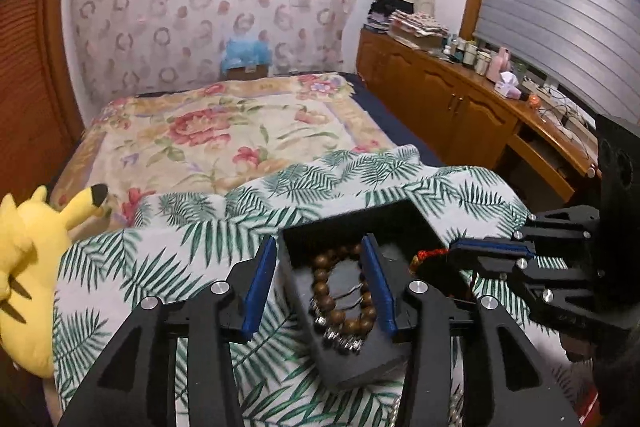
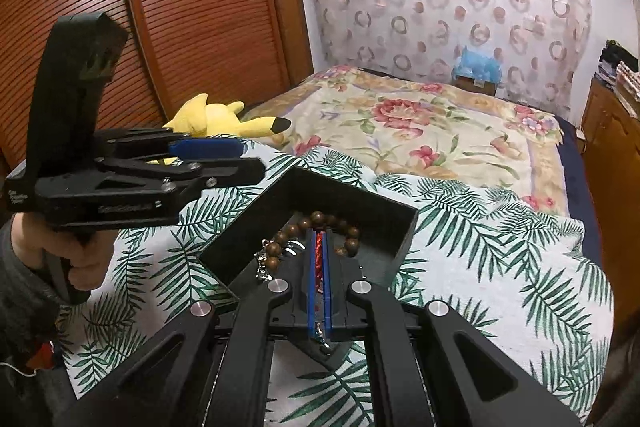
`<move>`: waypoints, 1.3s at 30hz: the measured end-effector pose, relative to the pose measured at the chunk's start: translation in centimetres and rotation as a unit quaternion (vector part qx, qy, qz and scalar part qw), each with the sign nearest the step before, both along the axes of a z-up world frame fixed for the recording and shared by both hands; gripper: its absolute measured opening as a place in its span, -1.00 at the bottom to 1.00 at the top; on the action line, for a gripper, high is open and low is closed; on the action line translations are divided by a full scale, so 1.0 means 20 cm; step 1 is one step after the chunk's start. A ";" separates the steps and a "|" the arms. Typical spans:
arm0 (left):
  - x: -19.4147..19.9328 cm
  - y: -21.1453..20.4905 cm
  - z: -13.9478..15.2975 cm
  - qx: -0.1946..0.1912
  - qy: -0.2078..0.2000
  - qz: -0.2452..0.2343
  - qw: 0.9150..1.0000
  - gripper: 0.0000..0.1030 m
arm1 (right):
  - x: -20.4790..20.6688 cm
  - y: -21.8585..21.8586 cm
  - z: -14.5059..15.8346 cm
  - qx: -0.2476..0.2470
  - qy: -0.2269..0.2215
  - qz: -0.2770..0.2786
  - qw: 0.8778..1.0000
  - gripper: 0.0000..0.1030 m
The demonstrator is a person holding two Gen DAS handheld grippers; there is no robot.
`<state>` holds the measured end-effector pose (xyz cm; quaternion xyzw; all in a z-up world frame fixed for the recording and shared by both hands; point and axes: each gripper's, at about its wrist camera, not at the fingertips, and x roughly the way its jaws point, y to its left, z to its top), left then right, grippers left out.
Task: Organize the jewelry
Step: 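Lower the bead bracelet into the box and open the left gripper while the right carries the red bracelet over, then lower the red bracelet into the black box and open the right gripper, then withdraw both grippers from the box toward the remaining pearls and bangles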
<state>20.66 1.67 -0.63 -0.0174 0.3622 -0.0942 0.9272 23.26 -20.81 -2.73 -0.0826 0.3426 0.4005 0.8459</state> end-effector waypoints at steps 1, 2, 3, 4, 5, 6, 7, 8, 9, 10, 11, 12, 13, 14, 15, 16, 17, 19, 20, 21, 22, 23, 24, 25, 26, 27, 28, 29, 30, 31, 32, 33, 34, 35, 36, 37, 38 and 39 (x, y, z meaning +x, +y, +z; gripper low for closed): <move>-0.01 0.01 0.00 0.003 0.000 0.003 1.000 -0.04 | 0.00 0.01 -0.01 0.002 0.004 0.002 1.000 -0.93; -0.02 0.01 0.00 0.005 -0.002 0.005 1.000 0.08 | 0.01 0.01 -0.01 0.002 0.006 0.003 1.000 -0.93; -0.03 0.01 -0.01 0.008 -0.004 0.007 1.000 0.16 | 0.01 0.02 -0.02 0.000 0.006 0.005 1.000 -0.93; -0.04 0.02 -0.01 0.009 -0.005 0.009 1.000 0.20 | 0.01 0.03 -0.03 -0.001 0.006 0.006 1.000 -0.93; -0.06 0.02 -0.01 0.008 -0.005 0.011 1.000 0.27 | 0.01 0.04 -0.03 -0.003 0.007 0.008 1.000 -0.93; -0.07 0.03 -0.02 0.005 -0.005 0.013 1.000 0.29 | 0.01 0.05 -0.04 -0.004 0.007 0.011 1.000 -0.92; -0.09 0.04 -0.02 0.004 -0.005 0.014 1.000 0.30 | 0.01 0.06 -0.05 -0.006 0.008 0.016 1.000 -0.92; -0.10 0.04 -0.02 0.003 -0.004 0.019 1.000 0.31 | 0.00 0.08 -0.06 -0.008 0.008 0.021 1.000 -0.92; -0.11 0.05 -0.03 0.004 -0.005 0.022 1.000 0.35 | 0.00 0.09 -0.07 -0.011 0.006 0.026 1.000 -0.92; -0.12 0.05 -0.03 0.004 -0.005 0.024 1.000 0.38 | 0.00 0.10 -0.08 -0.016 0.004 0.025 1.000 -0.92; -0.13 0.06 -0.04 0.005 -0.004 0.025 1.000 0.40 | 0.00 0.10 -0.08 -0.019 0.004 0.024 1.000 -0.91; -0.15 0.07 -0.05 0.004 -0.002 0.025 1.000 0.41 | 0.00 0.10 -0.09 -0.021 0.004 0.024 1.000 -0.81; -0.16 0.07 -0.05 0.005 0.000 0.026 1.000 0.42 | 0.00 0.09 -0.09 -0.021 0.001 0.020 1.000 -0.66; -0.17 0.07 -0.06 0.006 0.001 0.027 1.000 0.44 | -0.01 0.08 -0.09 -0.020 -0.003 0.015 1.000 -0.26; -0.19 0.07 -0.06 0.007 0.003 0.028 1.000 0.47 | -0.01 0.07 -0.08 -0.017 -0.006 0.012 1.000 -0.15; -0.21 0.07 -0.07 0.007 0.003 0.029 1.000 0.48 | -0.01 0.06 -0.07 -0.014 -0.006 0.006 1.000 -0.15; -0.23 0.07 -0.08 0.008 0.004 0.030 1.000 0.49 | -0.01 0.04 -0.07 -0.015 -0.006 0.002 1.000 -0.15; -0.26 0.06 -0.10 0.012 0.008 0.029 0.999 0.49 | -0.03 0.01 -0.05 -0.014 -0.013 -0.006 1.000 -0.15; -0.28 0.05 -0.11 0.014 0.009 0.029 0.999 0.49 | -0.04 0.00 -0.04 -0.013 -0.016 -0.009 1.000 -0.15; -0.31 0.04 -0.11 0.015 0.009 0.028 0.999 0.49 | -0.06 -0.02 -0.04 -0.011 -0.018 -0.012 1.000 -0.15; -0.33 0.04 -0.12 0.015 0.010 0.026 0.999 0.49 | -0.09 -0.04 -0.03 -0.009 -0.020 -0.015 1.000 -0.15; -0.36 0.03 -0.13 0.015 0.011 0.025 1.000 0.49 | -0.10 -0.06 -0.03 -0.009 -0.021 -0.017 1.000 -0.15; -0.37 0.02 -0.13 0.016 0.011 0.025 1.000 0.51 | -0.13 -0.08 -0.03 -0.009 -0.023 -0.020 1.000 -0.15; -0.41 0.01 -0.13 0.016 0.010 0.023 1.000 0.53 | -0.15 -0.09 -0.02 -0.009 -0.024 -0.022 0.999 -0.15; -0.43 0.01 -0.14 0.016 0.009 0.023 1.000 0.58 | -0.19 -0.12 -0.03 -0.011 -0.025 -0.025 0.999 -0.15; -0.45 0.00 -0.14 0.017 0.007 0.023 1.000 0.62 | -0.21 -0.13 -0.03 -0.011 -0.026 -0.027 0.999 -0.15; -0.48 -0.02 -0.15 0.017 0.005 0.022 1.000 0.63 | -0.25 -0.15 -0.04 -0.011 -0.027 -0.030 0.999 -0.15; -0.51 -0.03 -0.15 0.016 0.004 0.021 1.000 0.63 | -0.28 -0.17 -0.04 -0.011 -0.028 -0.031 0.999 -0.15; -0.54 -0.03 -0.16 0.015 0.003 0.020 1.000 0.64 | -0.30 -0.19 -0.05 -0.012 -0.027 -0.033 0.999 -0.15; -0.56 -0.04 -0.16 0.013 0.003 0.019 1.000 0.65 | -0.33 -0.20 -0.06 -0.012 -0.027 -0.035 0.999 -0.15; -0.58 -0.05 -0.17 0.013 0.002 0.018 1.000 0.65 | -0.37 -0.22 -0.07 -0.013 -0.026 -0.036 0.999 -0.15; -0.61 -0.06 -0.18 0.012 0.001 0.017 1.000 0.66 | -0.40 -0.24 -0.09 -0.014 -0.026 -0.038 0.999 -0.15; -0.63 -0.07 -0.18 0.012 0.001 0.016 1.000 0.66 | -0.43 -0.25 -0.11 -0.016 -0.025 -0.041 0.999 -0.15; -0.65 -0.07 -0.19 0.012 0.002 0.014 1.000 0.67 | -0.47 -0.27 -0.13 -0.017 -0.025 -0.043 0.999 -0.15; -0.67 -0.08 -0.20 0.012 0.002 0.012 1.000 0.67 | -0.49 -0.28 -0.14 -0.018 -0.023 -0.045 0.999 -0.15; -0.70 -0.09 -0.20 0.013 0.002 0.010 1.000 0.67 | -0.52 -0.30 -0.16 -0.018 -0.020 -0.047 0.999 -0.15; -0.71 -0.10 -0.21 0.013 0.002 0.009 1.000 0.67 | -0.55 -0.31 -0.18 -0.019 -0.016 -0.050 0.998 -0.15; -0.73 -0.10 -0.21 0.013 0.002 0.008 1.000 0.67 | -0.57 -0.32 -0.20 -0.020 -0.015 -0.051 0.998 -0.15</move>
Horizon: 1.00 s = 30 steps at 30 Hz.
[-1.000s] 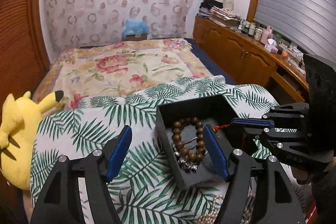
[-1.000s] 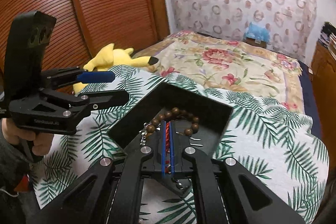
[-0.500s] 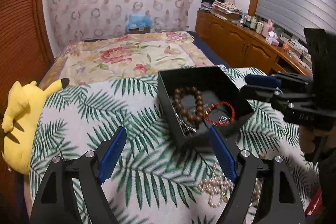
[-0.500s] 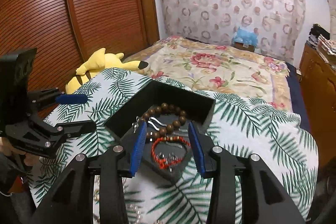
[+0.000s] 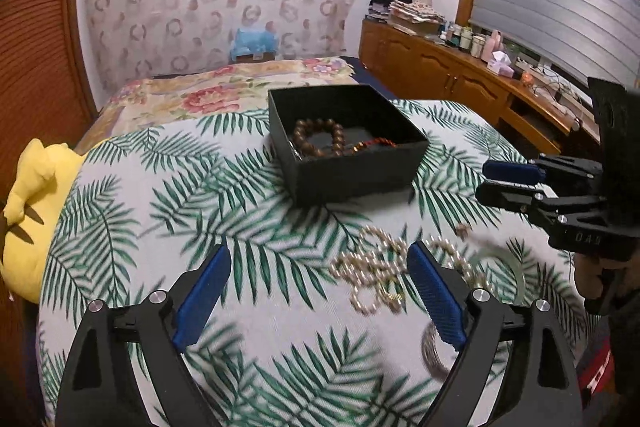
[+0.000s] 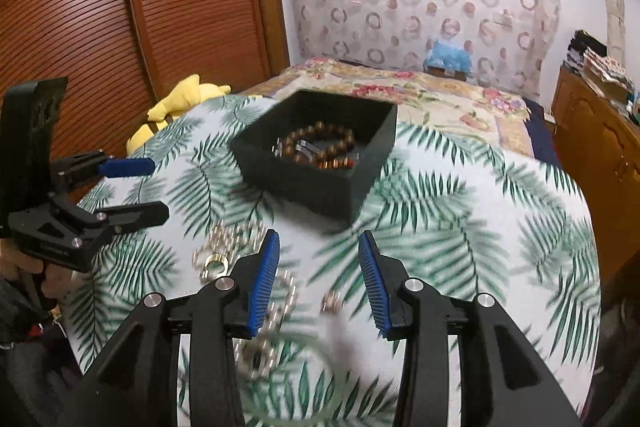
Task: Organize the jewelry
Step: 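Withdraw both grippers from the box toward the remaining pearls and bangles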
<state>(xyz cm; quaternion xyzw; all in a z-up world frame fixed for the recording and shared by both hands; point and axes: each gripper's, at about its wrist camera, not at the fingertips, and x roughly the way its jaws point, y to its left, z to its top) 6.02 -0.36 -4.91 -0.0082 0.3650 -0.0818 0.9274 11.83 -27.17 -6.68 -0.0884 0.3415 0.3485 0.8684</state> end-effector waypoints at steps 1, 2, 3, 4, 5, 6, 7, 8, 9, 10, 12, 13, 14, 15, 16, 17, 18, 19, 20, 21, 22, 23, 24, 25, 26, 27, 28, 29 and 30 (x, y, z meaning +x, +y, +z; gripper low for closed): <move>-0.02 -0.01 -0.01 -0.001 0.000 -0.002 1.000 0.67 | -0.02 0.00 -0.01 -0.002 0.001 0.000 1.000 -0.15; -0.05 -0.01 -0.01 -0.002 -0.001 -0.005 1.000 0.68 | -0.05 -0.01 -0.02 -0.004 0.003 -0.001 1.000 -0.15; -0.06 -0.01 -0.01 -0.002 -0.002 -0.006 1.000 0.68 | -0.07 -0.02 -0.03 -0.005 0.006 -0.002 1.000 -0.15; -0.07 -0.02 -0.01 -0.002 -0.003 -0.007 1.000 0.68 | -0.07 -0.02 -0.04 -0.007 0.010 -0.001 1.000 -0.15; -0.10 -0.02 -0.02 -0.003 -0.006 -0.008 1.000 0.68 | -0.09 -0.02 -0.06 -0.009 0.017 0.002 1.000 -0.16; -0.11 -0.02 -0.02 -0.004 -0.007 -0.009 1.000 0.68 | -0.10 -0.03 -0.07 -0.012 0.022 0.002 1.000 -0.16; -0.13 -0.02 -0.02 -0.005 -0.010 -0.010 1.000 0.68 | -0.11 -0.03 -0.08 -0.014 0.026 0.000 1.000 -0.16; -0.15 -0.03 -0.02 -0.004 -0.014 -0.010 1.000 0.68 | -0.12 -0.04 -0.10 -0.018 0.031 -0.004 0.999 -0.19; -0.16 -0.03 -0.02 -0.002 -0.017 -0.011 1.000 0.68 | -0.14 -0.04 -0.12 -0.019 0.035 -0.004 0.999 -0.28; -0.19 -0.04 -0.01 -0.002 -0.020 -0.013 1.000 0.68 | -0.14 -0.04 -0.12 -0.020 0.036 -0.004 0.999 -0.28; -0.22 -0.04 -0.01 -0.006 -0.023 -0.015 1.000 0.68 | -0.16 -0.04 -0.14 -0.023 0.039 -0.004 0.999 -0.29; -0.23 -0.04 0.00 -0.006 -0.024 -0.015 1.000 0.68 | -0.16 -0.04 -0.14 -0.025 0.041 -0.005 0.999 -0.30; -0.24 -0.03 0.00 -0.005 -0.025 -0.015 1.000 0.68 | -0.16 -0.04 -0.15 -0.029 0.044 -0.006 0.999 -0.35; -0.25 -0.03 0.00 -0.005 -0.025 -0.015 1.000 0.68 | -0.16 -0.03 -0.16 -0.033 0.047 -0.005 0.998 -0.37; -0.26 -0.03 0.00 -0.004 -0.025 -0.015 1.000 0.68 | -0.16 -0.03 -0.17 -0.035 0.049 -0.003 0.998 -0.37; -0.27 -0.03 -0.01 -0.003 -0.026 -0.014 1.000 0.68 | -0.16 -0.02 -0.18 -0.040 0.051 0.000 0.998 -0.37; -0.27 -0.03 -0.01 -0.002 -0.026 -0.013 1.000 0.68 | -0.17 -0.01 -0.19 -0.042 0.053 0.002 0.998 -0.38; -0.28 -0.02 -0.01 -0.004 -0.025 -0.011 1.000 0.68 | -0.16 0.00 -0.20 -0.045 0.055 0.004 0.997 -0.38; -0.29 -0.02 -0.01 -0.006 -0.024 -0.011 1.000 0.68 | -0.16 0.01 -0.21 -0.050 0.058 0.006 0.997 -0.38; -0.29 -0.01 -0.02 -0.007 -0.024 -0.010 1.000 0.68 | -0.16 0.01 -0.22 -0.052 0.063 0.007 0.997 -0.38; -0.30 -0.01 -0.03 -0.007 -0.022 -0.009 1.000 0.68 | -0.16 0.02 -0.23 -0.054 0.063 0.007 0.997 -0.39; -0.30 -0.01 -0.03 -0.007 -0.021 -0.009 1.000 0.68 | -0.16 0.03 -0.23 -0.060 0.060 0.005 0.996 -0.41; -0.30 -0.01 -0.04 -0.007 -0.019 -0.009 1.000 0.68 | -0.16 0.04 -0.22 -0.068 0.057 0.004 0.996 -0.42; -0.30 -0.01 -0.05 -0.007 -0.018 -0.009 1.000 0.68 | -0.16 0.04 -0.22 -0.075 0.054 0.005 0.996 -0.43; -0.30 -0.01 -0.05 -0.009 -0.017 -0.009 1.000 0.68 | -0.16 0.05 -0.22 -0.083 0.048 0.005 0.995 -0.43; -0.29 -0.01 -0.06 -0.011 -0.016 -0.010 1.000 0.68 | -0.17 0.06 -0.22 -0.089 0.044 0.005 0.995 -0.43; -0.29 -0.02 -0.06 -0.012 -0.015 -0.011 1.000 0.68 | -0.17 0.07 -0.22 -0.094 0.041 0.005 0.995 -0.43; -0.28 -0.02 -0.07 -0.013 -0.013 -0.013 1.000 0.68 | -0.18 0.07 -0.22 -0.096 0.040 0.005 0.995 -0.43; -0.28 -0.03 -0.08 -0.013 -0.011 -0.015 1.000 0.68 | -0.18 0.07 -0.22 -0.100 0.037 0.004 0.994 -0.50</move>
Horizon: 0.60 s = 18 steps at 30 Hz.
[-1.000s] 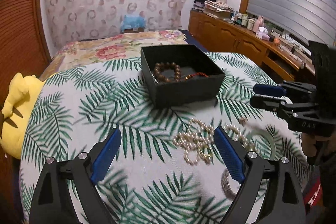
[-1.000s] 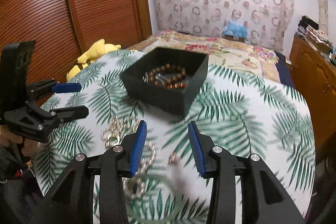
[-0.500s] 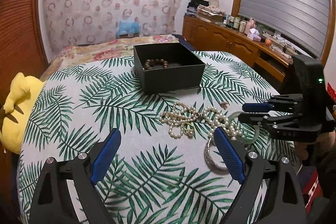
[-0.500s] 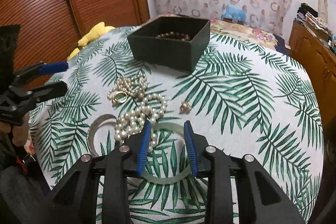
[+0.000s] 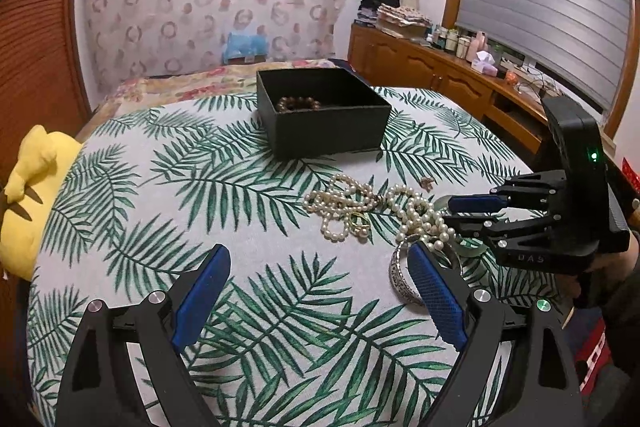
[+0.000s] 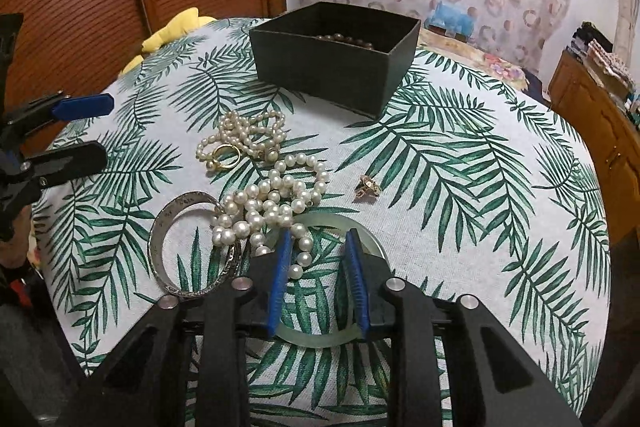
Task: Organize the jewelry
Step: 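Withdraw both grippers from the box toward the remaining pearls and bangles, then grasp and lift the pearl necklace with the right gripper while the left grasps the silver bangle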
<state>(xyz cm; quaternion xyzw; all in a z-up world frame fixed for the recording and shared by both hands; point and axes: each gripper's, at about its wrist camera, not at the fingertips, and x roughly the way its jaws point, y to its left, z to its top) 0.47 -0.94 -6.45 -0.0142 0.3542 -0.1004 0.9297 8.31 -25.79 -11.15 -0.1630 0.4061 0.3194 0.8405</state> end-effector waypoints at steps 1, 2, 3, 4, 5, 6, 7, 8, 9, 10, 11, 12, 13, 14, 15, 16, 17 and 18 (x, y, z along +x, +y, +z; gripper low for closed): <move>0.01 -0.01 -0.01 0.001 0.004 -0.003 1.000 0.68 | 0.00 0.00 0.00 -0.004 -0.004 0.001 1.000 -0.61; 0.01 -0.02 -0.02 0.002 0.008 -0.007 1.000 0.68 | 0.00 0.00 0.00 -0.004 -0.005 0.003 1.000 -0.81; 0.02 -0.04 -0.04 0.004 0.013 -0.012 1.000 0.68 | -0.01 0.00 0.00 -0.004 -0.005 0.004 1.000 -0.82; 0.03 -0.05 -0.04 0.005 0.014 -0.015 1.000 0.68 | 0.00 0.00 0.00 -0.004 -0.006 0.005 1.000 -0.83; 0.04 -0.06 -0.05 0.006 0.018 -0.020 1.000 0.68 | 0.00 0.00 0.00 -0.003 -0.006 0.006 1.000 -0.84; 0.04 -0.07 -0.06 0.005 0.022 -0.023 0.999 0.68 | -0.01 0.00 0.00 -0.002 -0.005 0.007 1.000 -0.84; 0.06 -0.09 -0.07 0.004 0.027 -0.032 0.999 0.68 | -0.01 0.00 0.01 -0.001 -0.007 0.007 1.000 -0.84; 0.07 -0.10 -0.08 0.003 0.031 -0.038 0.999 0.68 | -0.01 0.00 0.02 0.002 -0.013 0.005 1.000 -0.84; 0.08 -0.12 -0.09 0.004 0.036 -0.045 0.998 0.68 | -0.02 -0.01 0.04 0.011 -0.018 0.005 1.000 -0.84; 0.09 -0.14 -0.09 0.006 0.039 -0.051 0.998 0.68 | -0.02 -0.02 0.07 0.019 -0.024 0.004 1.000 -0.84; 0.10 -0.15 -0.10 0.008 0.041 -0.056 0.998 0.64 | -0.03 -0.03 0.09 0.025 -0.029 0.003 0.999 -0.84; 0.11 -0.17 -0.11 0.012 0.044 -0.059 0.997 0.52 | -0.03 -0.03 0.12 0.033 -0.035 0.002 0.999 -0.84; 0.12 -0.18 -0.11 0.015 0.046 -0.062 0.997 0.46 | -0.04 -0.04 0.15 0.039 -0.041 0.001 0.998 -0.84; 0.12 -0.18 -0.12 0.016 0.049 -0.066 0.997 0.37 | -0.04 -0.04 0.18 0.047 -0.049 0.000 0.998 -0.84; 0.13 -0.19 -0.12 0.015 0.050 -0.070 0.996 0.31 | -0.04 -0.04 0.20 0.052 -0.054 0.001 0.997 -0.84; 0.13 -0.19 -0.12 0.014 0.051 -0.071 0.996 0.28 | -0.04 -0.04 0.23 0.057 -0.058 0.003 0.997 -0.84; 0.13 -0.20 -0.13 0.012 0.053 -0.074 0.996 0.18 | -0.04 -0.04 0.26 0.062 -0.063 0.006 0.996 -0.84; 0.13 -0.20 -0.13 0.011 0.054 -0.077 0.996 0.06 | -0.03 -0.04 0.27 0.064 -0.068 0.006 0.996 -0.84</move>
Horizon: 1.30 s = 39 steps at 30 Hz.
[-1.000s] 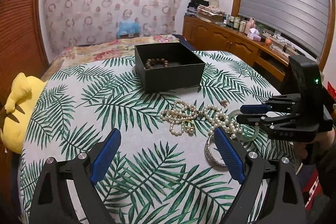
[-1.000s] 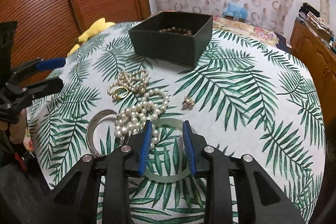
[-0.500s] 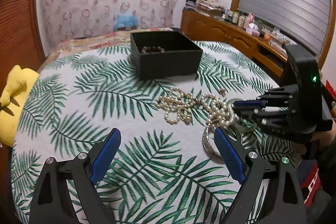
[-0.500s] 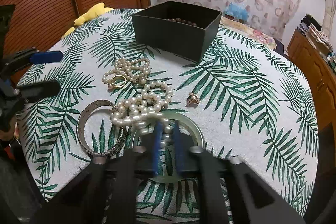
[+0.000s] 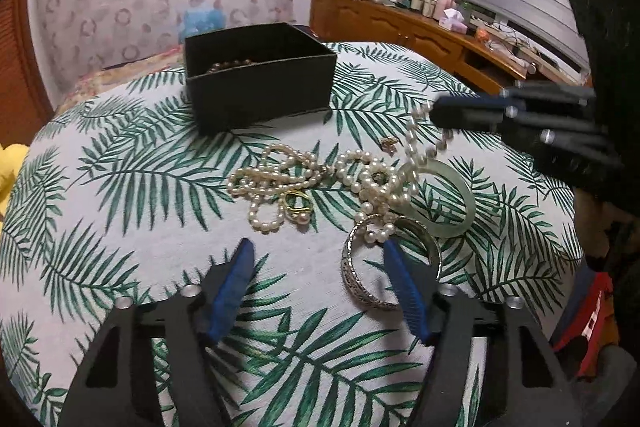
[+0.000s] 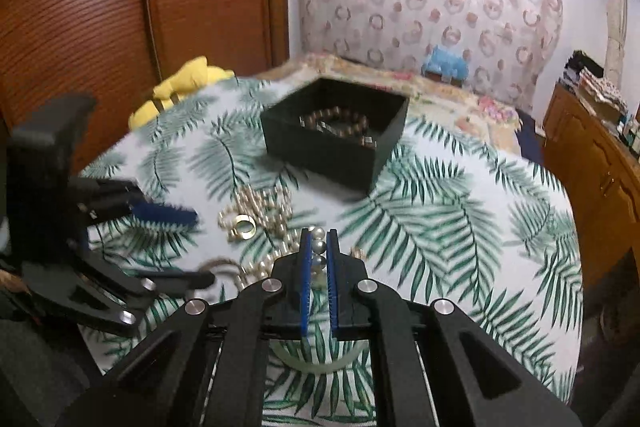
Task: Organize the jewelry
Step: 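Grasp and lift the pearl necklace with the right gripper while the left grasps the silver bangle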
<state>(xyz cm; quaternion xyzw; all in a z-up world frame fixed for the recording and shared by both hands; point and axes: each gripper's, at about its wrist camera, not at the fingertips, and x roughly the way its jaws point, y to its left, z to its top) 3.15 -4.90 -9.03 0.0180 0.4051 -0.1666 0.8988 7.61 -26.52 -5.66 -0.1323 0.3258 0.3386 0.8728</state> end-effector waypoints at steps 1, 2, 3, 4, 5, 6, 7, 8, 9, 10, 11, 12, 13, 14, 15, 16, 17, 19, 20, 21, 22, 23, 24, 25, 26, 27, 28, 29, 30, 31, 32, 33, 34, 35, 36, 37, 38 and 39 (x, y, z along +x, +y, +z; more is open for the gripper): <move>0.01 -0.01 -0.01 -0.001 0.004 -0.003 1.000 0.00 | 0.00 0.01 0.02 0.002 -0.005 0.000 1.000 -0.84; 0.01 -0.01 -0.01 -0.002 0.006 -0.006 1.000 -0.10 | 0.01 0.01 0.04 0.004 -0.007 0.001 1.000 -0.84; 0.01 -0.02 -0.01 -0.004 0.008 -0.009 1.000 -0.19 | 0.01 0.02 0.05 0.005 -0.009 0.001 1.000 -0.84; 0.02 -0.02 -0.02 -0.007 0.011 -0.013 1.000 -0.23 | 0.02 0.02 0.06 0.006 -0.012 0.002 1.000 -0.84; 0.02 -0.03 -0.02 -0.011 0.013 -0.015 1.000 -0.29 | 0.02 0.03 0.07 0.007 -0.014 0.002 1.000 -0.84; 0.03 -0.03 -0.03 -0.012 0.015 -0.017 1.000 -0.30 | 0.02 0.03 0.08 0.007 -0.015 0.003 1.000 -0.84; 0.03 -0.03 -0.03 -0.011 0.013 -0.017 1.000 -0.31 | 0.02 0.04 0.09 0.007 -0.016 0.003 1.000 -0.84; 0.03 -0.04 -0.03 -0.011 0.013 -0.018 1.000 -0.35 | 0.03 0.05 0.09 0.007 -0.017 0.003 1.000 -0.84; 0.03 -0.04 -0.03 -0.012 0.014 -0.020 1.000 -0.43 | 0.03 0.05 0.09 0.006 -0.018 0.003 1.000 -0.84; 0.04 -0.04 -0.03 -0.013 0.014 -0.022 1.000 -0.48 | 0.04 0.05 0.09 0.005 -0.018 0.003 1.000 -0.84; 0.04 -0.05 -0.03 -0.014 0.015 -0.024 1.000 -0.58 | 0.04 0.05 0.09 0.004 -0.018 0.003 1.000 -0.84; 0.05 -0.05 -0.03 -0.016 0.016 -0.028 0.999 -0.77 | 0.05 0.06 0.09 0.005 -0.017 0.003 1.000 -0.84; 0.05 -0.05 -0.03 -0.023 0.021 -0.037 0.999 -0.87 | 0.04 0.05 0.09 0.005 -0.017 0.003 1.000 -0.84; 0.05 -0.06 -0.04 -0.025 0.023 -0.040 0.999 -0.91 | 0.05 0.06 0.09 0.006 -0.016 0.002 1.000 -0.84; 0.04 -0.06 -0.03 -0.022 0.020 -0.040 0.999 -0.91 | 0.06 0.06 0.10 0.008 -0.015 0.001 1.000 -0.84; 0.03 -0.06 -0.03 -0.019 0.018 -0.040 0.999 -0.91 | 0.06 0.06 0.10 0.009 -0.015 0.000 1.000 -0.84; 0.03 -0.05 -0.03 -0.016 0.015 -0.038 0.999 -0.91 | 0.06 0.06 0.11 0.011 -0.016 0.000 1.000 -0.84; 0.01 -0.03 -0.01 -0.016 0.008 -0.032 0.999 -0.91 | 0.07 0.05 0.12 0.013 -0.018 -0.001 1.000 -0.84; 0.01 -0.02 0.00 -0.017 0.005 -0.028 0.999 -0.91 | 0.07 0.05 0.14 0.013 -0.021 -0.002 1.000 -0.84; 0.00 0.00 0.01 -0.018 0.001 -0.024 1.000 -0.91 | 0.07 0.05 0.15 0.014 -0.024 -0.002 1.000 -0.84; 0.00 0.01 0.03 -0.019 -0.006 -0.018 1.000 -0.91 | 0.07 0.05 0.16 0.015 -0.026 -0.002 1.000 -0.84; -0.01 0.03 0.05 -0.021 -0.011 -0.014 1.000 -0.91 | 0.08 0.05 0.17 0.016 -0.028 -0.002 0.999 -0.84; -0.01 0.05 0.07 -0.022 -0.016 -0.009 1.000 -0.91 | 0.08 0.05 0.18 0.017 -0.031 -0.003 0.999 -0.84; -0.01 0.06 0.08 -0.021 -0.021 -0.004 1.000 -0.91 | 0.08 0.04 0.20 0.019 -0.033 -0.003 0.999 -0.84; 0.00 0.08 0.10 -0.019 -0.026 0.001 0.999 -0.91 | 0.08 0.04 0.21 0.020 -0.035 -0.003 0.999 -0.84; 0.00 0.09 0.12 -0.018 -0.031 0.006 0.999 -0.91 | 0.09 0.05 0.22 0.020 -0.038 -0.003 0.999 -0.84; 0.00 0.11 0.14 -0.017 -0.036 0.010 0.999 -0.91 | 0.09 0.05 0.24 0.021 -0.041 -0.003 0.999 -0.84; 0.01 0.13 0.16 -0.017 -0.040 0.014 0.999 -0.91 | 0.09 0.05 0.26 0.021 -0.046 -0.002 0.999 -0.84; 0.01 0.14 0.17 -0.017 -0.043 0.017 0.999 -0.91 | 0.09 0.05 0.28 0.022 -0.050 -0.001 0.999 -0.84; 0.02 0.16 0.19 -0.016 -0.048 0.021 0.999 -0.91 | 0.10 0.06 0.30 0.021 -0.056 0.000 0.998 -0.84; 0.03 0.17 0.20 -0.016 -0.051 0.023 0.998 -0.91 | 0.10 0.06 0.32 0.021 -0.060 0.000 0.998 -0.84; 0.03 0.19 0.21 -0.015 -0.053 0.026 0.998 -0.91 | 0.11 0.06 0.35 0.021 -0.065 0.000 0.998 -0.84; 0.04 0.21 0.23 -0.014 -0.056 0.030 0.998 -0.91 | 0.11 0.06 0.37 0.022 -0.067 0.000 0.997 -0.84; 0.04 0.22 0.24 -0.012 -0.058 0.034 0.998 -0.91 | 0.12 0.07 0.40 0.024 -0.072 0.000 0.997 -0.84; 0.05 0.23 0.24 -0.011 -0.060 0.036 0.997 -0.91 | 0.13 0.07 0.42 0.024 -0.076 0.000 0.997 -0.84; 0.05 0.24 0.26 -0.010 -0.064 0.039 0.997 -0.91 | 0.14 0.07 0.45 0.024 -0.079 0.000 0.997 -0.84; 0.05 0.24 0.27 -0.010 -0.067 0.040 0.997 -0.91 | 0.16 0.08 0.48 0.027 -0.083 0.000 0.996 -0.84; 0.06 0.25 0.29 -0.009 -0.070 0.041 0.997 -0.91 | 0.17 0.08 0.51 0.030 -0.086 0.000 0.996 -0.84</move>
